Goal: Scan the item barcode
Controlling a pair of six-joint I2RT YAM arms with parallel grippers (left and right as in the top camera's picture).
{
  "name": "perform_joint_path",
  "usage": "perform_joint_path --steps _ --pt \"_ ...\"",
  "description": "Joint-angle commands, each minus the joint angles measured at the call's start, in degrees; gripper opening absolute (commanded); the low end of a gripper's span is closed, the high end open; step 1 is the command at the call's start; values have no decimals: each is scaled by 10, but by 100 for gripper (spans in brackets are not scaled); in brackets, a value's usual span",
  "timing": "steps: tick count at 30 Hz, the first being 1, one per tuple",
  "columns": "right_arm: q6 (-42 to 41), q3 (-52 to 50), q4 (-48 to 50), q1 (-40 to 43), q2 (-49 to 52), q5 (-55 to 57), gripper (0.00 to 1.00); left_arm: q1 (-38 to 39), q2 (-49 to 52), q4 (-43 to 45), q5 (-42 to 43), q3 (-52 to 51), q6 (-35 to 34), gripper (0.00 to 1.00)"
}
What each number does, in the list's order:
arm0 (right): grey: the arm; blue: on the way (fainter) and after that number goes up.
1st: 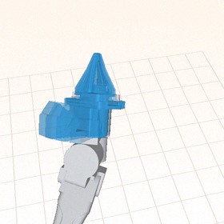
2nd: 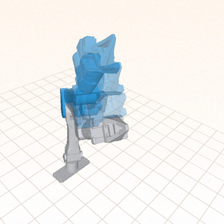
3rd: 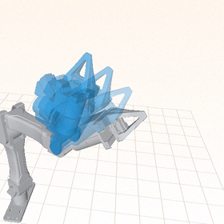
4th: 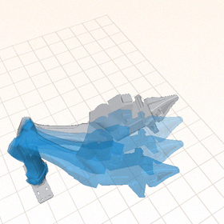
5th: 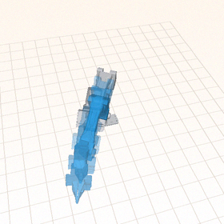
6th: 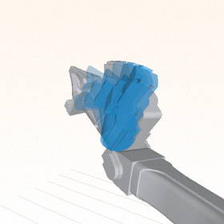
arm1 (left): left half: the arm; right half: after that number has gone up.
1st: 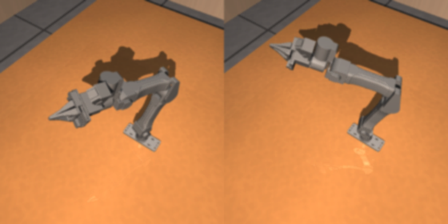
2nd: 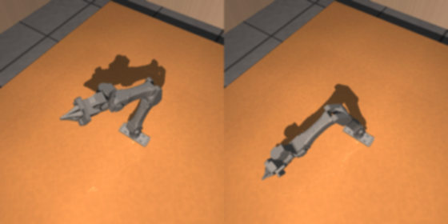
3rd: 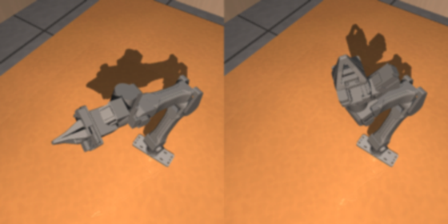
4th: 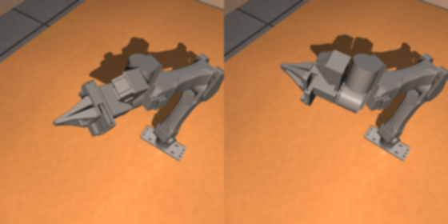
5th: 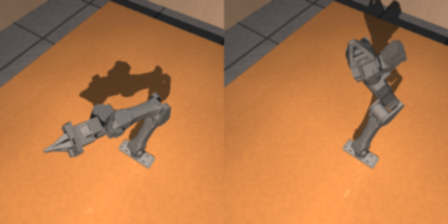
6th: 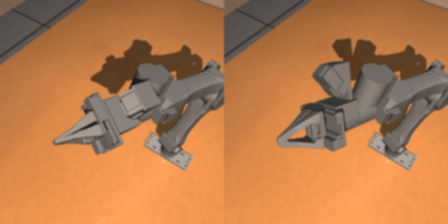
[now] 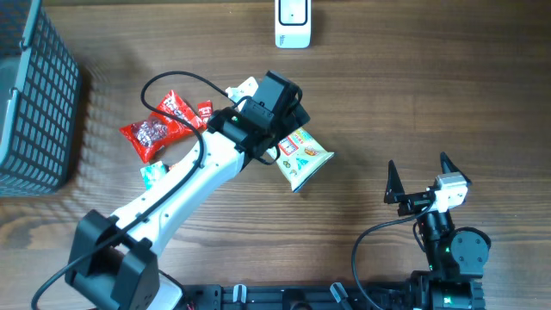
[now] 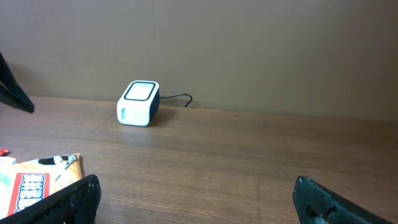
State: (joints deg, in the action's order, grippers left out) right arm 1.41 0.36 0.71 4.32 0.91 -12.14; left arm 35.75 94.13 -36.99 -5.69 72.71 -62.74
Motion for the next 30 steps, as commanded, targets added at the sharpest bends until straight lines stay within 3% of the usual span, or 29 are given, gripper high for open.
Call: perform_joint_path --steps 1,12,25,30 --pt "5 0 2 2 2 1 100 2 23 17 -51 -1 -25 100" --pt "5 0 2 2 2 1 100 47 70 65 -121 -1 -44 100" --pt "5 0 2 2 2 1 100 52 113 5 -132 -1 -158 100" --pt "5 0 2 2 2 1 100 52 125 15 -121 -1 -164 100"
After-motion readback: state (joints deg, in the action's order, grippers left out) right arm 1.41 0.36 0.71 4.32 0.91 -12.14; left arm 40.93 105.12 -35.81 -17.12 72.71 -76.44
